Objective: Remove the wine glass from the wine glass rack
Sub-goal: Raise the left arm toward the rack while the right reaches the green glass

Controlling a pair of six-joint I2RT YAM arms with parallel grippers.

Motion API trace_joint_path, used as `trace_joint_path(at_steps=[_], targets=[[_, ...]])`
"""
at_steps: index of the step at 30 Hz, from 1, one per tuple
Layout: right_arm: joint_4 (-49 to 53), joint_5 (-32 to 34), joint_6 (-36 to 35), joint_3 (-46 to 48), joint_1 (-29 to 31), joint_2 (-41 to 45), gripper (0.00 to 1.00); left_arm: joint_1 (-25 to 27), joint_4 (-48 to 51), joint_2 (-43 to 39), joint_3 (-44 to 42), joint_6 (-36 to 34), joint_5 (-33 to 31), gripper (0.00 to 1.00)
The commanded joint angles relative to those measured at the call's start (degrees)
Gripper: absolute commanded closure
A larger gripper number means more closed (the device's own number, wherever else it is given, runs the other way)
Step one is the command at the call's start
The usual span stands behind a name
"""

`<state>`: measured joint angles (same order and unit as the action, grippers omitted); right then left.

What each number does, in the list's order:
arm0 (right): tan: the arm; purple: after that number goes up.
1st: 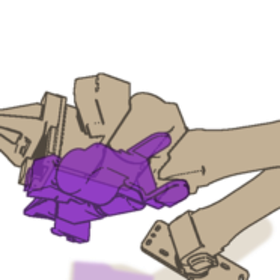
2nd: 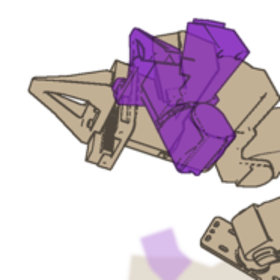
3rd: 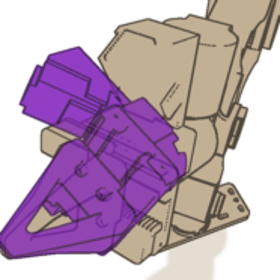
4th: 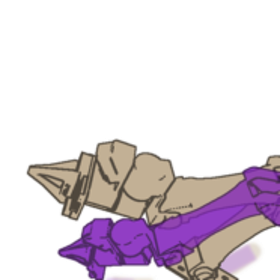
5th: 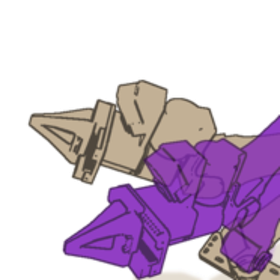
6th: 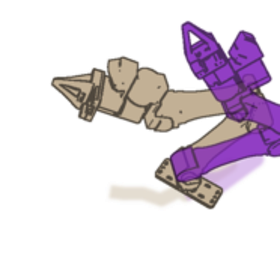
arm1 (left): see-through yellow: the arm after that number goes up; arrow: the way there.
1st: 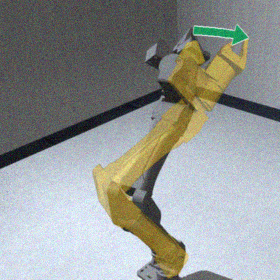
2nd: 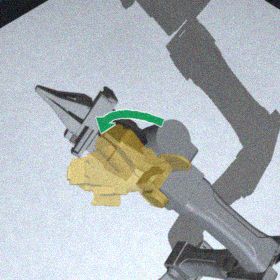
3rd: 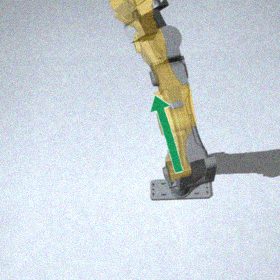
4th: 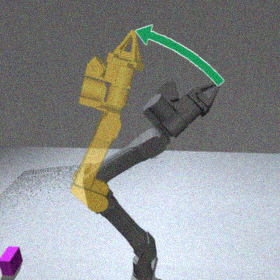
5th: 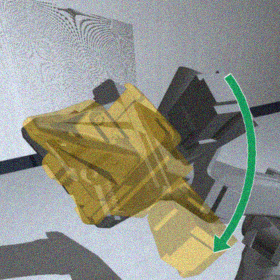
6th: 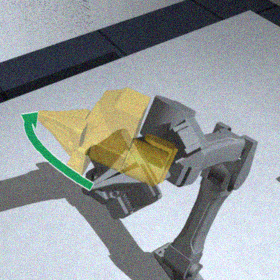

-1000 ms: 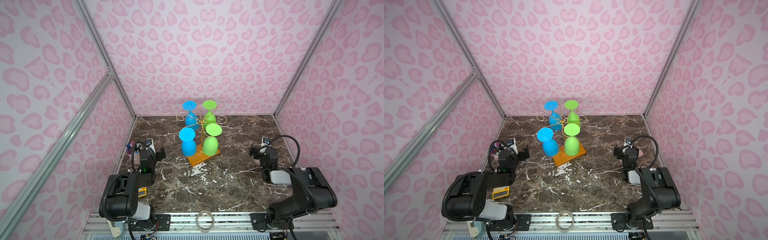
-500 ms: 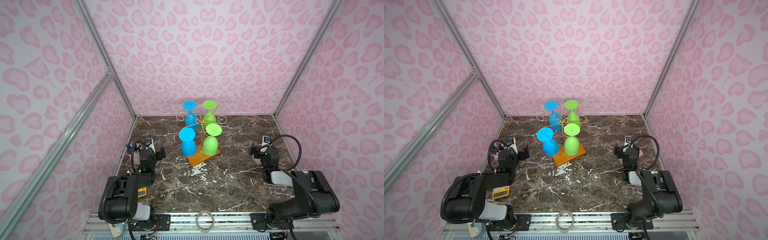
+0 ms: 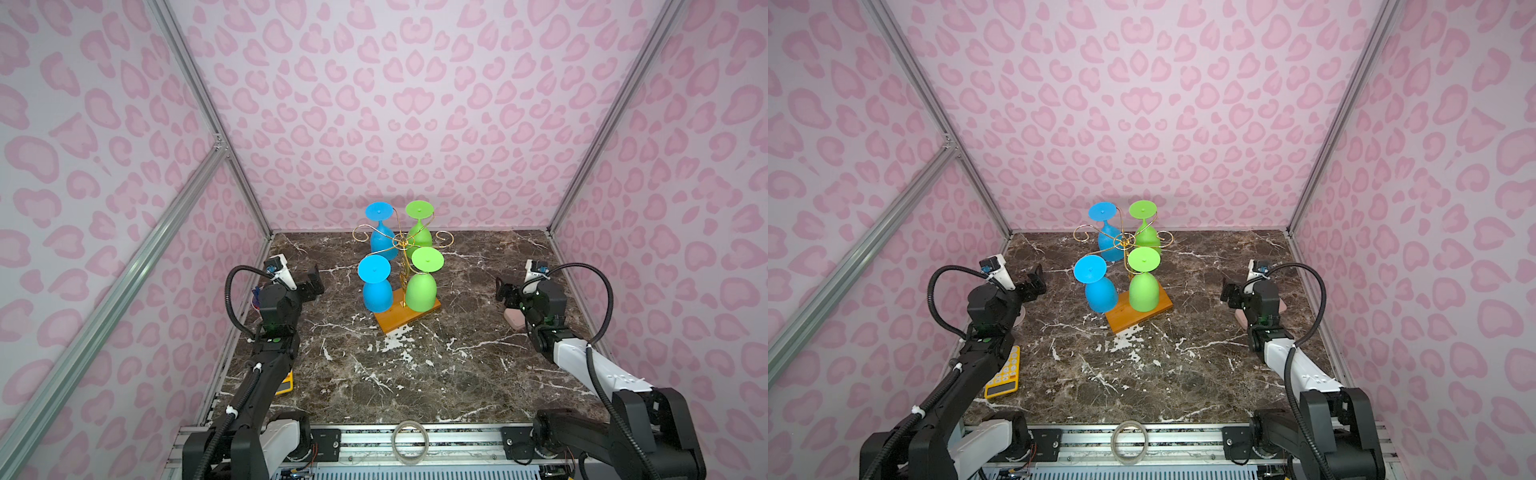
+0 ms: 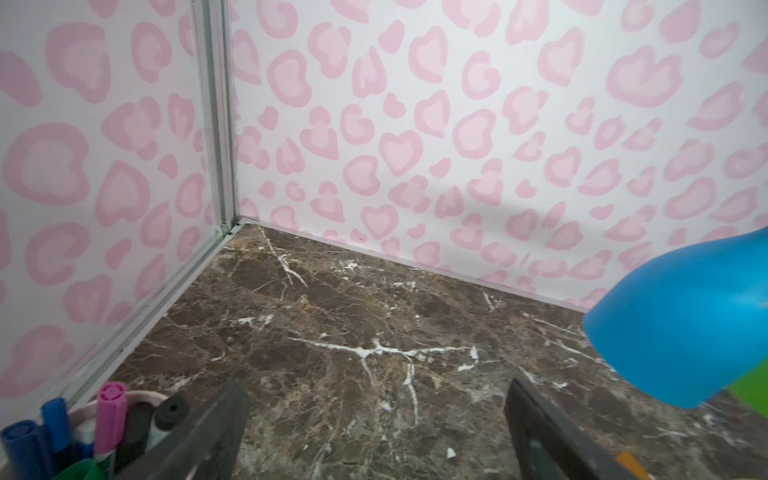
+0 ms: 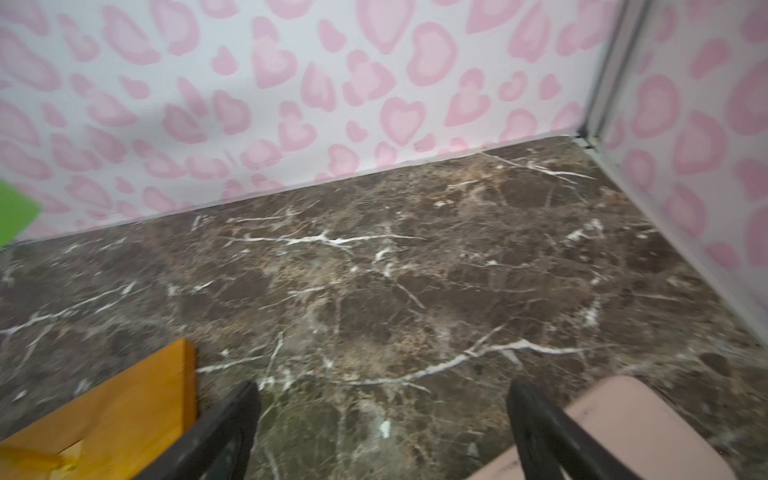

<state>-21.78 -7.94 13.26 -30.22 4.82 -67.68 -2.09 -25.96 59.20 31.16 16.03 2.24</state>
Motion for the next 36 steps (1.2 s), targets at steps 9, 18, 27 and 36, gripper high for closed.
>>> trace_joint_path(at_steps=[9,18,27,36], targets=[[8.1,-13.2,-2.2,4.6,11.2,22.2,0.23,-0.3,-0.3,-12.0,0.0,7.0,6.0,0.01],[12.0,-11.4,-8.7,-2.1,26.4,19.2,0.21,-0.5,0.5,-15.0,-0.5,6.9,5.5,0.01],[5.8,-12.3,-6.0,-7.5,28.3,14.3,0.20,-0.5,1.9,-17.4,-0.5,5.5,5.8,0.01],[-1.3,-11.9,-4.5,-10.0,28.4,8.6,0.19,-0.5,1.9,-17.4,-0.4,6.4,7.4,0.02]])
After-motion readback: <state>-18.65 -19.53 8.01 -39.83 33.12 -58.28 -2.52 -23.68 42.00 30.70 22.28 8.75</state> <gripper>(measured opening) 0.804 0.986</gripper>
